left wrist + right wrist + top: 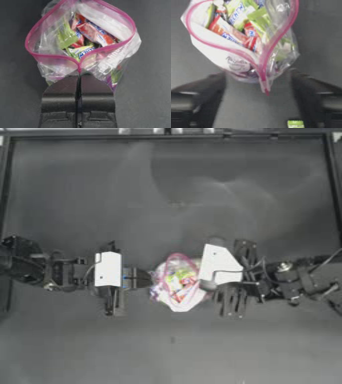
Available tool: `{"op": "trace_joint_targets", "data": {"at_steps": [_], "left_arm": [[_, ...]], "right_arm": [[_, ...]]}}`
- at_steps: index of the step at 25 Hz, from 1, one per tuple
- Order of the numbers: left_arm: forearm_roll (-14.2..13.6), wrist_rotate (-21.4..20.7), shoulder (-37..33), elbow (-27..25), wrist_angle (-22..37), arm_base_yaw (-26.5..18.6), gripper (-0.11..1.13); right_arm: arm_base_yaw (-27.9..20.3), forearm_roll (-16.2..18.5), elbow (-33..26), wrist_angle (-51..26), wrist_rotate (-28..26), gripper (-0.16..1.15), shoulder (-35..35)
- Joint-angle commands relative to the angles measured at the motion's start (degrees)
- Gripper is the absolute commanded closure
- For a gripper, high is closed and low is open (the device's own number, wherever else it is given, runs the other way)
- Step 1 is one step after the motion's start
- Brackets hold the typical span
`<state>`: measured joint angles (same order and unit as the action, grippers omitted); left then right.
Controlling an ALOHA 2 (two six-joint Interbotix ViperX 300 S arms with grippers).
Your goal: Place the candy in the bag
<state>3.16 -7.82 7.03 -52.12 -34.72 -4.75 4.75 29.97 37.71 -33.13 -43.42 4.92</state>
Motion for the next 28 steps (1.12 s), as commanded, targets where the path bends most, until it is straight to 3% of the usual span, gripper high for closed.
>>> {"op": "trace_joint_targets", "data": {"at_steps": [1, 10, 19, 24, 28], "left_arm": [[0.09, 0.00, -1.41, 0.70, -0.26, 0.00, 0.98], [0.09, 0.00, -1.58, 0.44, -0.26, 0.18, 0.98], [0.00, -0.09, -1.41, 0.70, -0.26, 0.18, 0.98], [0.00, 0.00, -1.23, 0.70, -0.18, 0.18, 0.98], [0.00, 0.00, -1.23, 0.88, -0.26, 0.18, 0.98]], "right_arm": [[0.09, -0.26, -0.53, -0.09, 0.09, -0.03, 3.52], [-0.44, -1.58, 0.53, -5.19, 2.90, -0.03, 8.00], [-5.98, -13.97, 4.13, -9.67, 15.47, -0.03, 14.33], [-9.40, -16.96, 5.62, -9.93, 20.74, -0.02, 14.06], [-10.72, -17.49, 7.03, -9.67, 21.45, -0.02, 13.80]]}}
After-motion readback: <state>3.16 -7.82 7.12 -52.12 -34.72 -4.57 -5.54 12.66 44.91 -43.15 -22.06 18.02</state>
